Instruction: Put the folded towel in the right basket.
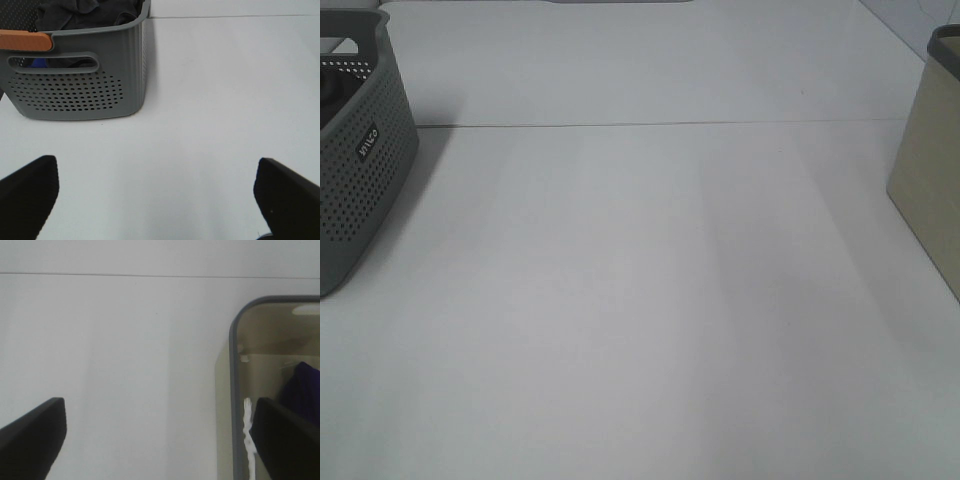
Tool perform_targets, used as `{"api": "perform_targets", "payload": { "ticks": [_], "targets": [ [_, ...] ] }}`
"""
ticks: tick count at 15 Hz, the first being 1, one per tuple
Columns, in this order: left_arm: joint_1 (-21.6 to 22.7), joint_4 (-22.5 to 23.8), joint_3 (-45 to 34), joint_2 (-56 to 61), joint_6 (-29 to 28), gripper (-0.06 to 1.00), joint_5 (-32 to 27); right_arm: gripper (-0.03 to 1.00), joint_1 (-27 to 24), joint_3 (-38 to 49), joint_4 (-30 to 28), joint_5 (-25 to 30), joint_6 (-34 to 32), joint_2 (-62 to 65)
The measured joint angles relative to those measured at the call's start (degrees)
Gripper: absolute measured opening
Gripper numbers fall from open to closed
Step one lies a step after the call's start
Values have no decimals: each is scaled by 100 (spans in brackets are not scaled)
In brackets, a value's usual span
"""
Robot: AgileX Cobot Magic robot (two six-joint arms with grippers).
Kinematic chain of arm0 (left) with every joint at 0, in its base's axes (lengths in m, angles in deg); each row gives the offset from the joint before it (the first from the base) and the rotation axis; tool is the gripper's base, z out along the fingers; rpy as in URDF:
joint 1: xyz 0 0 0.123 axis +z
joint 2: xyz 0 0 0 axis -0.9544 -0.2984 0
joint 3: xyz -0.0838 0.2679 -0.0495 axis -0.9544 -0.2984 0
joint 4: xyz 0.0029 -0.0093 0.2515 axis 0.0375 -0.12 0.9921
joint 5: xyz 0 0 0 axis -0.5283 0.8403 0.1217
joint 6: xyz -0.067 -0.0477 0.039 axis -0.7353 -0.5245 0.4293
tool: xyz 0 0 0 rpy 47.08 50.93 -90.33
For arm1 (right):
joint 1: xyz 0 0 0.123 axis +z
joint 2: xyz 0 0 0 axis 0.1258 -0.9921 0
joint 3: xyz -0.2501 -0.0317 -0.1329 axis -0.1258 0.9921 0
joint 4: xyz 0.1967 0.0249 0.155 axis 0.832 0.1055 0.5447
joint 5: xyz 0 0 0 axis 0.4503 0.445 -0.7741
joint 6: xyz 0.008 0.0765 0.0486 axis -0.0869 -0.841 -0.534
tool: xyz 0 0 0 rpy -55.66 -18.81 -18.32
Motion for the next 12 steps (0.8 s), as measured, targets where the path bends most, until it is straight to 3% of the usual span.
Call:
{"api": "perform_targets", "payload": {
  "ticks": [6, 12],
  "targets": [
    [0, 0, 0, 0, 0, 99, 0, 97, 0, 4486, 0, -476, 97, 4744],
    [0, 0, 0, 0, 0, 99, 0, 97, 0, 7334, -17, -516, 218, 8973]
  ]
}}
